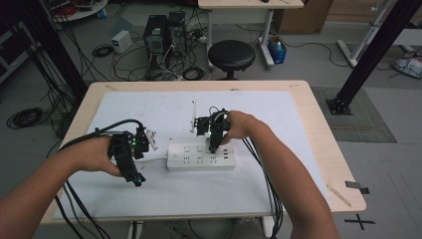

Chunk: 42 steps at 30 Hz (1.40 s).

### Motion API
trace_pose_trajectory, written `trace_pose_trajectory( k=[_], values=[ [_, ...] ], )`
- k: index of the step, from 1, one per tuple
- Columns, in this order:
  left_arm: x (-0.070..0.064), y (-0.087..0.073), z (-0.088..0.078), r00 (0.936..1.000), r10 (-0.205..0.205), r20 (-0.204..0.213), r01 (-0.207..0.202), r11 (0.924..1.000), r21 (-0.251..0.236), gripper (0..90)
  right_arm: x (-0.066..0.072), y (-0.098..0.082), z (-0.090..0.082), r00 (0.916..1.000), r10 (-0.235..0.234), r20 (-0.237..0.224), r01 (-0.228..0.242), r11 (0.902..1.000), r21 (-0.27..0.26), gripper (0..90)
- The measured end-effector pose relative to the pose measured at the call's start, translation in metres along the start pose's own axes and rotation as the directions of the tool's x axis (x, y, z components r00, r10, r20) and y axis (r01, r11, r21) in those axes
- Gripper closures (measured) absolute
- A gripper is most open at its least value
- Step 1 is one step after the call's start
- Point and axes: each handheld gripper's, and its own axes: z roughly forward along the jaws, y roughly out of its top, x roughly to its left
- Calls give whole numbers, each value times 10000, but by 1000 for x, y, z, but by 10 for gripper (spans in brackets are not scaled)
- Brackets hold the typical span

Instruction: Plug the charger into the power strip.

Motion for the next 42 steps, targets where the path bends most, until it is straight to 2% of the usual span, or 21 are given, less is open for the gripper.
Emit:
trace_pose_trajectory(
  k=[3,5,8,9,13,14,19,23,24,29,34,35,40,42],
  values=[
    [0,1,1,10000,48,1,-48,10000,33,213,0,1,0,10000,-35,-37,35,10000,22,622],
    [0,1,2,10000,6,35,-5,10000,-20,212,-1,0,1,9997,-245,-54,245,9997,-1,622],
    [1,2,1,10000,56,55,-56,10000,-2,212,2,4,7,9965,-816,170,808,9957,459,621],
    [2,2,1,10000,53,43,-53,10000,-15,212,1,6,7,9966,-822,103,816,9952,535,621],
    [3,2,1,10000,45,9,-45,10000,-44,213,-1,5,7,9974,-716,-43,717,9966,413,622],
    [3,3,1,10000,10,-6,-10,10000,-39,213,-2,4,7,9987,-484,-129,488,9981,370,622],
    [3,5,2,9999,94,40,-93,9999,-40,212,-3,2,9,9993,-326,-165,323,9993,-165,623],
    [5,7,1,9998,-112,150,114,9999,-119,212,-3,-1,9,9998,-152,-148,146,9992,-371,623],
    [5,7,1,9998,-116,131,118,9998,-138,212,-4,-3,9,9997,27,-253,-37,9992,-403,623],
    [6,10,-1,9999,-45,165,49,9997,-221,212,-4,-10,11,9997,-81,-213,64,9971,-765,623],
    [8,11,1,9999,-86,148,89,9997,-208,212,-3,-7,11,9998,-33,-186,22,9984,-574,624],
    [9,11,1,9999,4,157,-2,9999,-124,212,-2,-6,12,9999,-74,-141,65,9981,-618,624],
    [10,12,7,9999,-65,119,65,10000,44,212,-2,-3,12,9999,31,-169,-37,9992,-393,624],
    [11,12,6,9999,-85,97,85,10000,-22,212,-1,-3,13,9999,-120,-60,117,9989,-449,624]
  ],
)
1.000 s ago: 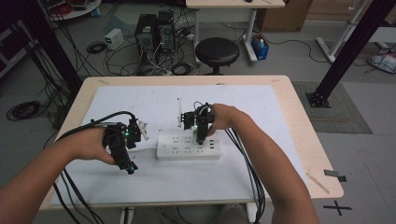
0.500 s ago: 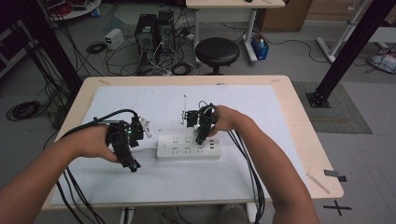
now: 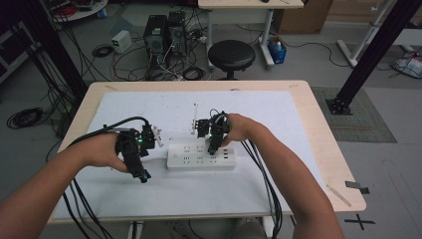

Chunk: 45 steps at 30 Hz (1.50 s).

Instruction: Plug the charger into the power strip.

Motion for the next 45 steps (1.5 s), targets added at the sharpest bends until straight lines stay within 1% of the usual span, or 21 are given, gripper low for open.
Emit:
trace_pose_trajectory(
  k=[1,2,6,7,11,12,14,16,18,19,21,23,24,25,27,30,32,34,41,44,45],
  values=[
    [1,1,-1,10000,45,46,-45,10000,26,212,1,-1,0,10000,-22,49,22,10000,-24,624],
    [0,1,-2,10000,-8,76,8,10000,-47,212,1,-3,0,10000,1,55,0,9999,-138,624],
    [2,0,-2,9999,8,103,-8,10000,-61,212,-3,-13,1,9997,143,-188,-157,9968,-784,624],
    [2,0,-2,9999,-1,114,1,10000,8,212,-2,-11,1,9998,128,-151,-137,9978,-646,624],
    [2,0,-1,9998,-94,174,95,9999,-53,212,0,-4,1,10000,31,-25,-32,9996,-269,624],
    [2,0,-1,9998,16,201,-15,10000,-37,212,1,-2,1,10000,-25,22,25,9999,-133,624],
    [2,0,-2,9998,-31,184,33,9999,-112,212,1,1,2,9999,-135,45,135,9999,49,625],
    [3,0,-2,9998,-56,171,58,9999,-127,212,2,2,2,9999,-124,61,123,9999,109,624],
    [4,0,-2,9998,-135,126,137,9998,-165,212,1,1,3,9998,-164,62,164,9998,113,625],
    [5,0,-3,9999,-49,145,51,9999,-97,212,2,2,3,9996,-260,130,259,9996,113,625],
    [4,0,-2,9998,-161,91,162,9997,-163,212,1,0,4,9998,-194,107,193,9998,48,625],
    [5,-1,-1,9998,-124,183,127,9998,-138,212,0,-3,4,9999,-132,18,133,9998,-132,625],
    [5,-1,-1,9997,-62,231,65,9999,-149,212,1,-4,4,9999,-119,13,119,9999,-113,625],
    [6,-1,-1,9996,-33,276,33,10000,-25,212,0,-4,4,9998,-206,28,206,9997,-128,625],
    [7,-2,-1,9996,-121,273,121,9999,-19,212,2,-1,5,9997,-230,130,228,9997,98,625],
    [6,-2,-1,9995,-175,270,178,9998,-115,212,2,1,5,9997,-208,107,206,9996,176,624],
    [6,-2,-2,9997,-77,236,80,9999,-93,212,2,3,6,9994,-308,156,303,9991,279,624],
    [6,-2,-1,9996,-138,246,140,9999,-83,212,3,2,6,9993,-324,206,318,9991,280,625],
    [9,-2,-1,9995,-124,279,127,9999,-103,212,1,-2,8,9999,-140,61,140,9999,5,623],
    [9,-1,-1,9995,-87,293,90,9999,-93,212,0,-2,8,9999,-136,17,136,9999,30,619],
    [9,-1,-1,9996,-69,286,71,9999,-90,212,0,-1,7,10000,-30,21,30,9999,119,616]
  ],
)
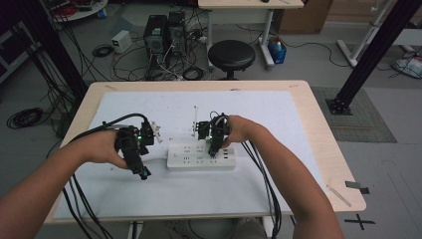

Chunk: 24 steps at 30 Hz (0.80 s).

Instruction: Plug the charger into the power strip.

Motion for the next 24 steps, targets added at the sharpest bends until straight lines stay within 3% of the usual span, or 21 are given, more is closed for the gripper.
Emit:
trace_pose_trajectory(
  k=[2,5,6,7,12,18,22,24],
  values=[
    [1,1,1,10000,-13,-19,13,10000,22,212,2,3,0,10000,43,82,-45,9997,232,602],
    [2,1,3,10000,-6,10,6,10000,33,212,3,8,-3,9996,253,-103,-251,9993,268,333],
    [2,1,3,10000,15,25,-15,10000,47,212,6,10,-5,9993,369,-45,-367,9986,376,315],
    [2,1,4,10000,11,32,-11,10000,66,212,11,14,-8,9998,191,28,-192,9981,581,251],
    [3,0,1,10000,33,-9,-33,10000,9,212,19,15,-17,10000,-15,-62,20,9963,860,172],
    [4,-7,-3,9997,-139,199,140,9999,-39,212,32,5,-43,9994,255,247,-285,9910,1305,141],
    [4,-9,-9,9993,-337,130,337,9994,5,212,39,-7,-66,9977,609,288,-636,9924,1056,129],
    [4,-9,-15,9997,-240,54,239,9997,62,212,42,-15,-75,9964,790,313,-820,9904,1111,129]
  ],
)
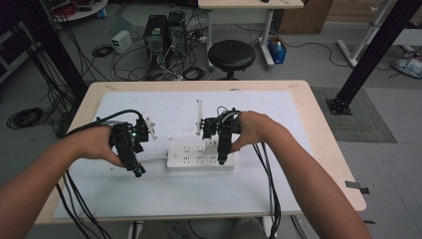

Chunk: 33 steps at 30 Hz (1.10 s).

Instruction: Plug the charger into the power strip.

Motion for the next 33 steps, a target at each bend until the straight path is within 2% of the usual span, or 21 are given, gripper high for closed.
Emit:
trace_pose_trajectory(
  k=[1,2,3,6,10,12,17,23,25,29,33],
  values=[
    [0,1,-3,10000,-2,7,2,10000,-46,212,2,-5,-5,9998,215,13,-215,9997,116,129],
    [-1,1,-6,10000,-70,-33,69,10000,-69,212,4,-15,-13,9994,340,36,-340,9994,10,129],
    [-1,2,-9,10000,-1,-24,1,10000,16,212,4,-15,-13,9994,340,36,-340,9994,10,129],
    [-4,5,-18,10000,-2,-66,3,10000,58,212,10,-31,-27,9979,644,-39,-644,9979,14,129],
    [-8,9,-31,9999,67,-152,-65,9998,170,212,19,-49,-45,9967,809,-39,-807,9965,231,129],
    [-11,11,-38,9997,152,-175,-149,9997,197,212,22,-56,-54,9953,967,101,-970,9947,355,129],
    [-18,15,-54,9997,105,-229,-100,9996,248,212,30,-73,-80,9914,1196,524,-1206,9926,165,129],
    [-25,20,-72,9995,53,-302,-48,9998,186,212,34,-80,-95,9861,1462,791,-1498,9878,417,129],
    [-26,22,-77,9991,153,-388,-144,9996,239,212,34,-82,-100,9841,1579,811,-1610,9864,333,129],
    [-28,21,-79,9987,117,-488,-112,9999,100,212,35,-83,-108,9790,1815,929,-1836,9829,139,129],
    [-29,20,-78,9984,147,-550,-138,9998,165,212,36,-82,-107,9806,1739,906,-1759,9843,151,129]
  ],
)
